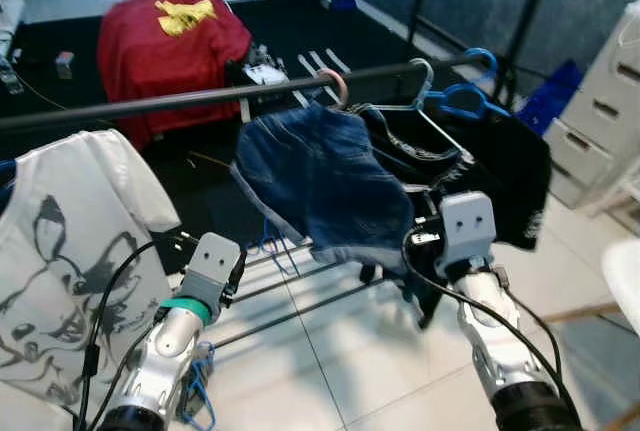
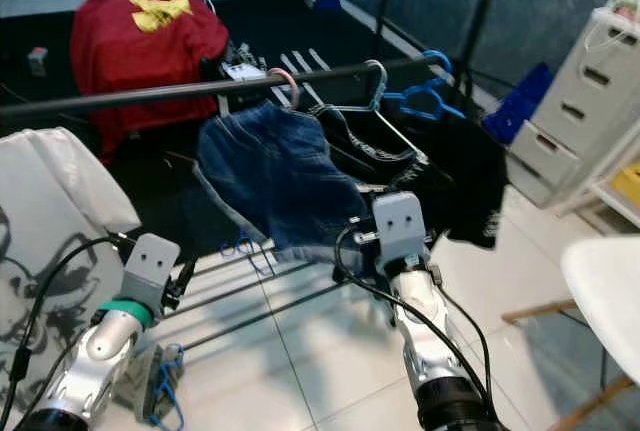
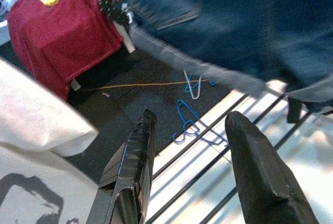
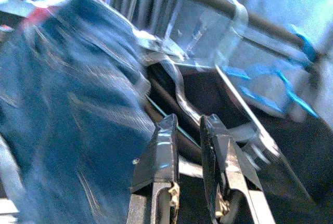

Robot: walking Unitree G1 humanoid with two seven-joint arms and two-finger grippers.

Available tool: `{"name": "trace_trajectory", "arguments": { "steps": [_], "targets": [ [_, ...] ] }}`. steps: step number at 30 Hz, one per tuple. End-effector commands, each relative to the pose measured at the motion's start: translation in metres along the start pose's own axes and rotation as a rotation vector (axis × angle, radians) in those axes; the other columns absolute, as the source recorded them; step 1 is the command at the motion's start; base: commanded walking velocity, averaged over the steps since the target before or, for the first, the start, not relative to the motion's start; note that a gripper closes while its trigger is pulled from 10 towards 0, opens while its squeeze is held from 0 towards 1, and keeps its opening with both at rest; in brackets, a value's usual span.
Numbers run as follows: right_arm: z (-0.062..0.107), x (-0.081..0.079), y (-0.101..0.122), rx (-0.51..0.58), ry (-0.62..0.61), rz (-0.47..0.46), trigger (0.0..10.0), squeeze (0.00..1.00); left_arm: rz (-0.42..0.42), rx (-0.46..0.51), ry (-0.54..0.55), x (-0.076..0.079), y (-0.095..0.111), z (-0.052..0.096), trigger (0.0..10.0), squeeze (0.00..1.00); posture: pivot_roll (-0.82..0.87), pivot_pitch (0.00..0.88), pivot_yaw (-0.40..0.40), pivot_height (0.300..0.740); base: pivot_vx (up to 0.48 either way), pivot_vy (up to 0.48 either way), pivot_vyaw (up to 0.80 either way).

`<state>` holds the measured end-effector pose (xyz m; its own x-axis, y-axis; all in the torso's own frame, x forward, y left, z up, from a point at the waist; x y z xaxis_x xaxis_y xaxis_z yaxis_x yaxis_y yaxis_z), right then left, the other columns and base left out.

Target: Hang hanger

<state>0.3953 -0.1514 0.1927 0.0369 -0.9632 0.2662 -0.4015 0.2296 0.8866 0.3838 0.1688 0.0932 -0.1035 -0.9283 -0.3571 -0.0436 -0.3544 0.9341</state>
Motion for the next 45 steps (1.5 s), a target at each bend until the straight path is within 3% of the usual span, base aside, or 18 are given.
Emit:
{"name": "trace_trajectory", "arguments": {
  "steps": [1, 6, 11, 13, 16, 17, 18, 19, 21, 24, 26, 29, 31, 33, 44, 45],
  "targets": [
    [-0.001, -0.006, 0.007, 0.014, 0.04, 0.014, 10.0, 0.0, -0.002, -0.022, -0.003, 0.001, -0.008, 0.004, 10.0, 0.0, -0.09, 0.097, 0.049, 0.74, 0.442, 0.0, 0.0],
    [-0.01, -0.009, 0.038, 0.112, 0.084, 0.06, 10.0, 0.0, 0.015, -0.017, -0.007, 0.002, -0.006, 0.004, 10.0, 0.0, -0.09, 0.1, 0.046, 0.74, 0.345, 0.0, 0.0],
    [-0.011, 0.007, 0.049, 0.141, 0.016, 0.085, 10.0, 0.0, 0.041, 0.049, -0.068, 0.011, 0.014, 0.006, 10.0, 0.0, -0.09, 0.101, 0.046, 0.74, 0.0, 0.0, 0.0],
    [-0.01, 0.015, 0.052, 0.144, -0.019, 0.096, 10.0, 0.0, 0.047, 0.113, -0.12, 0.017, 0.035, 0.008, 10.0, 0.0, -0.09, 0.1, 0.049, 0.74, 0.0, 0.0, 0.0],
    [-0.009, 0.018, 0.052, 0.139, -0.025, 0.092, 10.0, 0.0, 0.053, 0.153, -0.157, 0.02, 0.049, 0.011, 10.0, 0.0, -0.09, 0.1, 0.049, 0.74, 0.0, 0.0, 0.0],
    [-0.007, 0.018, 0.05, 0.127, -0.024, 0.083, 10.0, 0.0, 0.073, 0.197, -0.193, 0.023, 0.065, 0.015, 10.0, 0.0, -0.09, 0.099, 0.05, 0.74, 0.0, 0.0, 0.0],
    [-0.007, 0.018, 0.05, 0.127, -0.024, 0.083, 10.0, 0.0, 0.073, 0.197, -0.193, 0.023, 0.065, 0.015, 10.0, 0.0, -0.09, 0.099, 0.05, 0.74, 0.0, 0.0, 0.0],
    [-0.005, 0.018, 0.049, 0.116, -0.02, 0.076, 10.0, 0.0, 0.087, 0.224, -0.215, 0.025, 0.075, 0.017, 10.0, 0.0, -0.09, 0.099, 0.051, 0.74, 0.0, 0.0, 0.0],
    [0.001, 0.018, 0.032, 0.042, -0.025, -0.028, 10.0, 0.0, 0.156, 0.3, -0.272, 0.033, 0.109, 0.024, 10.0, 0.0, -0.08, 0.097, 0.05, 0.74, 0.0, 0.0, 0.0],
    [0.004, 0.02, 0.024, 0.014, -0.034, -0.053, 10.0, 0.0, 0.182, 0.33, -0.29, 0.037, 0.122, 0.026, 10.0, 0.0, -0.08, 0.099, 0.05, 0.74, 0.0, 0.0, 0.0],
    [0.006, 0.026, 0.018, -0.011, -0.046, -0.07, 10.0, 0.0, 0.246, 0.394, -0.311, 0.045, 0.151, 0.029, 10.0, 0.0, -0.09, 0.1, 0.055, 0.74, 0.0, 0.0, 0.0],
    [0.003, 0.028, 0.022, 0.005, -0.019, -0.082, 10.0, 0.0, 0.288, 0.427, -0.326, 0.052, 0.169, 0.029, 10.0, 0.0, -0.09, 0.099, 0.06, 0.74, 0.0, 0.0, 0.0],
    [0.001, 0.028, 0.026, 0.016, -0.004, -0.083, 10.0, 0.0, 0.295, 0.432, -0.331, 0.054, 0.172, 0.029, 10.0, 0.0, -0.1, 0.099, 0.061, 0.74, 0.0, 0.0, 0.0],
    [-0.006, 0.015, 0.044, 0.064, 0.119, -0.134, 10.0, 0.0, 0.288, 0.424, -0.345, 0.057, 0.174, 0.03, 10.0, 0.0, -0.09, 0.1, 0.064, 0.74, 0.0, 0.0, 0.0],
    [-0.021, 0.0, 0.058, 0.085, 0.271, -0.223, 10.0, 0.0, 0.276, 0.388, -0.346, 0.051, 0.172, 0.034, 10.0, 0.0, -0.07, 0.109, 0.062, 0.74, 0.0, 0.0, 0.0],
    [-0.033, 0.002, 0.062, 0.097, 0.268, -0.223, 10.0, 1.0, 0.269, 0.37, -0.335, 0.048, 0.167, 0.036, 10.0, 0.0, -0.06, 0.111, 0.059, 0.74, 0.0, 0.0, 0.0]
  ]
}}
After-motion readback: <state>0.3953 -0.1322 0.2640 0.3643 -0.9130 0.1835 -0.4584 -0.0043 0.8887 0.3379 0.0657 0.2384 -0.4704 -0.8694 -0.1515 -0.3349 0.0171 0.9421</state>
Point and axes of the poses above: a point about 5 cm out from each wrist's last joint towards the gripper, its own z axis pointing back from the gripper into the wrist, its own y axis along the axis of the wrist's last joint, x = y × z, the point moved 6 cm from there along -z, pointing out of the wrist towards the gripper, and after that the axes turned 1 degree about -z, right-handed, at the moved point
